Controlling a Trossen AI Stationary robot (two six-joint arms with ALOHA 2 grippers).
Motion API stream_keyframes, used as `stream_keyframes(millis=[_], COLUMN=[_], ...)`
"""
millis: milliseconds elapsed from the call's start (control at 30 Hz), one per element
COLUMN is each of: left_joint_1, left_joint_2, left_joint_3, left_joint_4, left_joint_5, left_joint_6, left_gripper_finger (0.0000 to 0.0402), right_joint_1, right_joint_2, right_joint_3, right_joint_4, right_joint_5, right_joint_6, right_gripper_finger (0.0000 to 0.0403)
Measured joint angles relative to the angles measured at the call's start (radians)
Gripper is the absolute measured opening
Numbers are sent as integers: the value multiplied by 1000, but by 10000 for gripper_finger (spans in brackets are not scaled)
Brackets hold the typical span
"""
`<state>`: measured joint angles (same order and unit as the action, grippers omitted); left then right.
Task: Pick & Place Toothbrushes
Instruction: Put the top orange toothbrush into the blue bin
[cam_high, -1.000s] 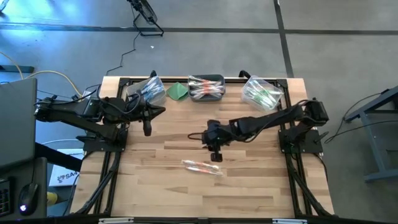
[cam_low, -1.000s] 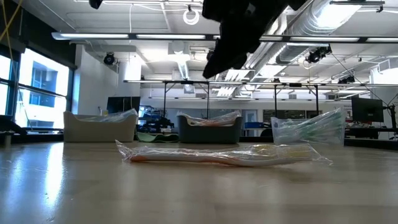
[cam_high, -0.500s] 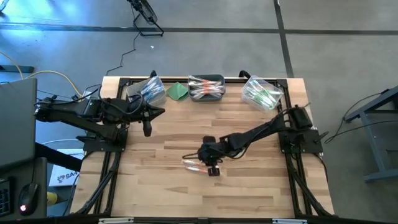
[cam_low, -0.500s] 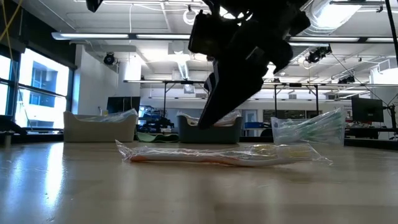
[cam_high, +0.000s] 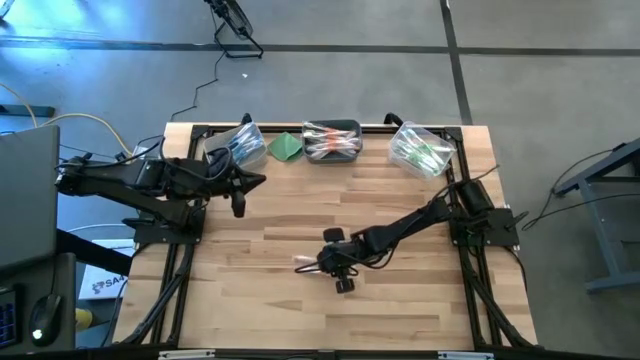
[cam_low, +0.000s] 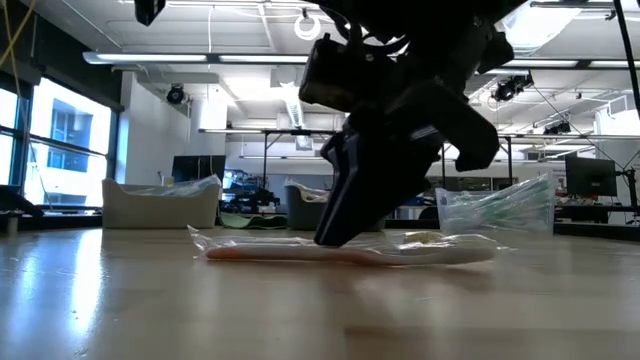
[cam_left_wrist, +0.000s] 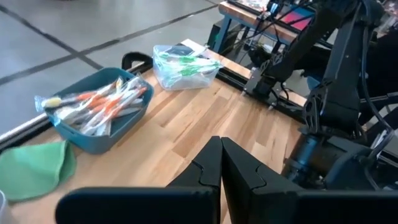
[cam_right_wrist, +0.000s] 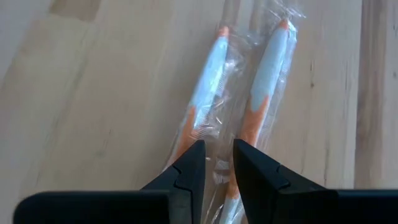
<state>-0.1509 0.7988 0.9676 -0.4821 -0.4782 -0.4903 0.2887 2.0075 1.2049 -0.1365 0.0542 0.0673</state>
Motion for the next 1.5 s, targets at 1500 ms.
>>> stream_keyframes(millis=[1500], left_joint_1=[0], left_joint_2=[58], left_joint_3=[0], left_joint_4=[-44], left_joint_5=[0], left_joint_6=[-20], left_gripper_finger=[0], right_joint_1=[-66], right_joint_2=[-12], right_joint_3=[0], right_joint_4=[-45], right_joint_5=[-26], right_joint_6=[-152], right_gripper_finger=[49])
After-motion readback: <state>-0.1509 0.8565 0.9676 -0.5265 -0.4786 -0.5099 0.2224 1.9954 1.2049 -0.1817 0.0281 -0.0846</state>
